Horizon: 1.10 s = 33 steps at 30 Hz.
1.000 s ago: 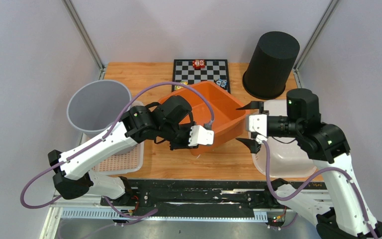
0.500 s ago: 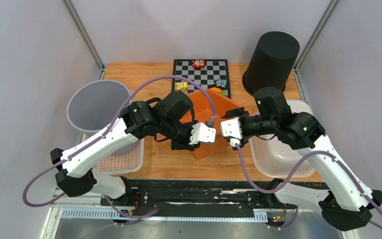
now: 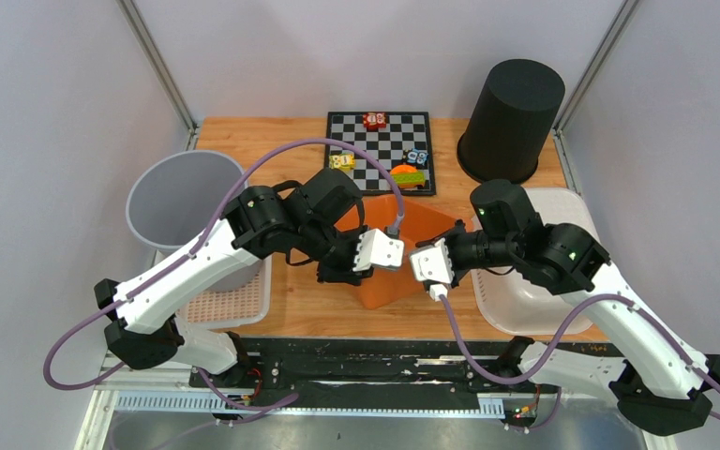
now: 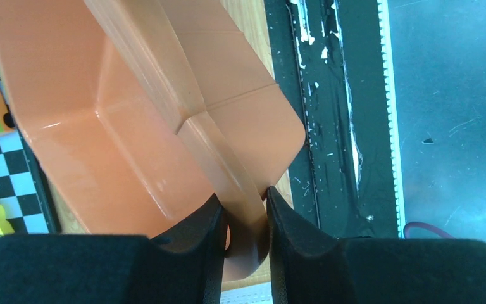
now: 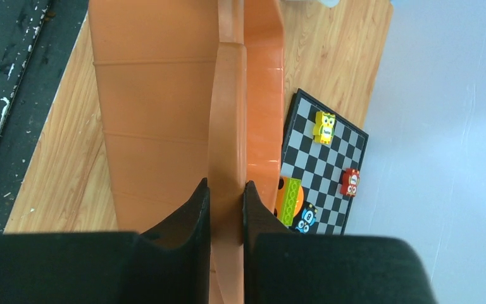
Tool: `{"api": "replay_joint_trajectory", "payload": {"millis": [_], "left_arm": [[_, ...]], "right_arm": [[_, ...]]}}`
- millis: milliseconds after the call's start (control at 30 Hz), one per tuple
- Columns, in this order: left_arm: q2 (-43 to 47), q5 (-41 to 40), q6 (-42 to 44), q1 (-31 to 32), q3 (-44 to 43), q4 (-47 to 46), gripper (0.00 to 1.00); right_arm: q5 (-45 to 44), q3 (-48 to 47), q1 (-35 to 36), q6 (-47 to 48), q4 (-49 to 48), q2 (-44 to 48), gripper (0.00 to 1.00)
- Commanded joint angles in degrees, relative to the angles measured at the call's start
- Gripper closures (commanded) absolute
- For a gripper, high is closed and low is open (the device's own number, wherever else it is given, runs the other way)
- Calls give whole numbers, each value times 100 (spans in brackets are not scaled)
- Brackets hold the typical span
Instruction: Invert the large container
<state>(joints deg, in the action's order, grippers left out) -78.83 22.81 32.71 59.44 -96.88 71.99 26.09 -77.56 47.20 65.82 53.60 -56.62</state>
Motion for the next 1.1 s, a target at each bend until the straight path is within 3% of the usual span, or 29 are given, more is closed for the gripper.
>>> {"api": "replay_joint_trajectory", "payload": {"millis": [0,100,133,300,467,700,1067], "left_arm": [[23,79,315,60,-304,-547,100],[25,7,317,66,-360,-537,99],[33,-34,318,63,-397,-536,94],[133,-364,322,54,-616,-564,48],[343,-749,161,-159,-755,-844,3],[789,-1617,-584,-915,-646,-1820,0],[1475,-3206,-1414,-1962,-291,-3007,0]], "right_arm": [[-100,-11,53,-488,-214,42,98],[-3,-311,44,-855,-217,92,98],[39,-413,27,-980,-219,104,98],[358,-694,-154,-1564,-296,160,98],[385,-296,-390,-2015,-764,270,98],[564,52,-671,-2881,-1441,147,98],[1335,-526,-1245,-4606,-1907,-388,98]]}}
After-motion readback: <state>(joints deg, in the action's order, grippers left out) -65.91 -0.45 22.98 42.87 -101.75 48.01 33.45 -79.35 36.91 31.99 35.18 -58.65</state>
